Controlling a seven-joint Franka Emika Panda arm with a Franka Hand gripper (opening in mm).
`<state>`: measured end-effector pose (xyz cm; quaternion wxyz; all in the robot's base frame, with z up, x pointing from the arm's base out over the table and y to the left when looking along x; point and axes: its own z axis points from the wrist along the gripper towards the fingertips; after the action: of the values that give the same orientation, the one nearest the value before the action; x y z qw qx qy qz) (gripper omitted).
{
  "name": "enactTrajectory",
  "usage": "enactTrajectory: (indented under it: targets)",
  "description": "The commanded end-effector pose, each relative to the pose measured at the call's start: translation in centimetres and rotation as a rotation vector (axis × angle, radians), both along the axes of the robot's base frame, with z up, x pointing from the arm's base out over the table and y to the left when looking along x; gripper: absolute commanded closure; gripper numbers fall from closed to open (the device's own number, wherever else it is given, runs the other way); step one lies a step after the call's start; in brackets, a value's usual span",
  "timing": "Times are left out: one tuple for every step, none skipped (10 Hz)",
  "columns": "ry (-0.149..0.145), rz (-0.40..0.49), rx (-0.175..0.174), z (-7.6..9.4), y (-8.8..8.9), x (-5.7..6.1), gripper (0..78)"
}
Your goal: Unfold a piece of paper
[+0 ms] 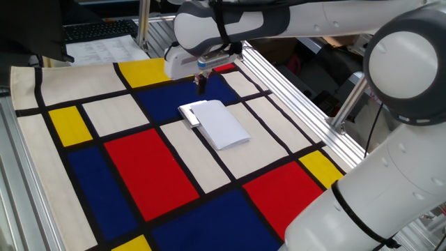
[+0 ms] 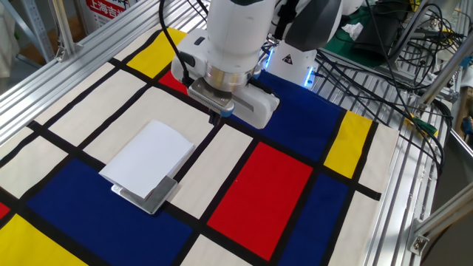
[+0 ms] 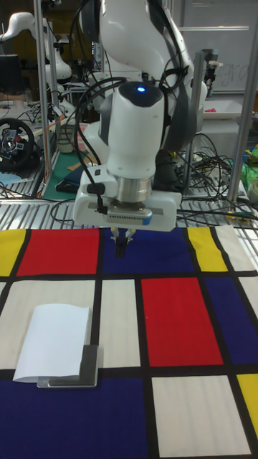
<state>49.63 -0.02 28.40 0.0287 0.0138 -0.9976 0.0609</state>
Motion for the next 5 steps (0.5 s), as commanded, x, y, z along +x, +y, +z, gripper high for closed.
enactTrajectory:
  targets:
    - [-0.014,-0.022,0.049,-1.0,0.13,-1.35,77.6]
    - [-0.018,-0.027,0.064,-1.15,0.21,-1.63,77.6]
    - [-0.018,-0.025,0.063,-1.06,0.22,-1.51,77.6]
    - [-0.018,-0.021,0.063,-1.03,0.23,-1.5,77.6]
    - [-0.019,-0.018,0.064,-1.04,0.24,-1.52,77.6]
